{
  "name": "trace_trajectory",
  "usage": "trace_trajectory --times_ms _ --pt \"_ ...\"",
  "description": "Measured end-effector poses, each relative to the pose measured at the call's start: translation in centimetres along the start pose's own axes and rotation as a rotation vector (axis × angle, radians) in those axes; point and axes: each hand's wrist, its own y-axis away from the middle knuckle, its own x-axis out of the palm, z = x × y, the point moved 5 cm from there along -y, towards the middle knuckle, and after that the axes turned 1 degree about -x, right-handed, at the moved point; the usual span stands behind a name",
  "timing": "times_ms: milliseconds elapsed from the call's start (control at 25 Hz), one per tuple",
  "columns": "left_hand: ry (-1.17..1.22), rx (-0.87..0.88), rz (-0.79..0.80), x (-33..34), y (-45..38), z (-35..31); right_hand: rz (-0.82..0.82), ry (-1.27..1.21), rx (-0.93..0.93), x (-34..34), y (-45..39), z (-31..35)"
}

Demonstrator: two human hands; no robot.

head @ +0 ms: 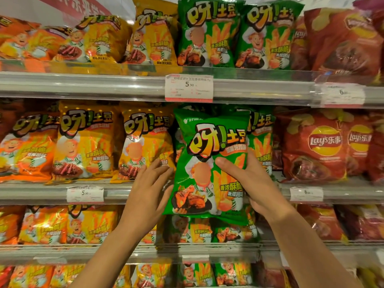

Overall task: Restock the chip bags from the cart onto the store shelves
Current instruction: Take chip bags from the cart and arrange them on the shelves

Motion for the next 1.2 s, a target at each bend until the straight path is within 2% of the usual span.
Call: trace_trajectory --times_ms 200,400,600,720,880,1200 --pt "-0.170 0.050 0.082 0.5 0.2 0.6 -0.102 0.095 -0.017 0.0 -1.6 1.9" --pt "-0.219 0.084 0.086 0.0 0.3 1.1 -0.181 0.131 -0.017 0.5 -3.6 2.7" --pt "-0.124 0.001 0.028 -0.6 0.0 1.7 -0.166 0.030 -0.003 1.5 -5.5 2.8" --pt "-0.090 -0.026 -0.008 -0.4 0.0 1.8 -0.191 0.055 -0.027 2.4 -6.9 2.9" --pt "-0.185 0.070 -0.009 0.3 0.4 1.8 -0.172 0.117 -0.051 3.4 -7.8 2.5" --pt "-0.343 0.074 -0.016 0.3 0.1 2.8 -0.193 0.314 -0.046 2.4 -7.9 2.1"
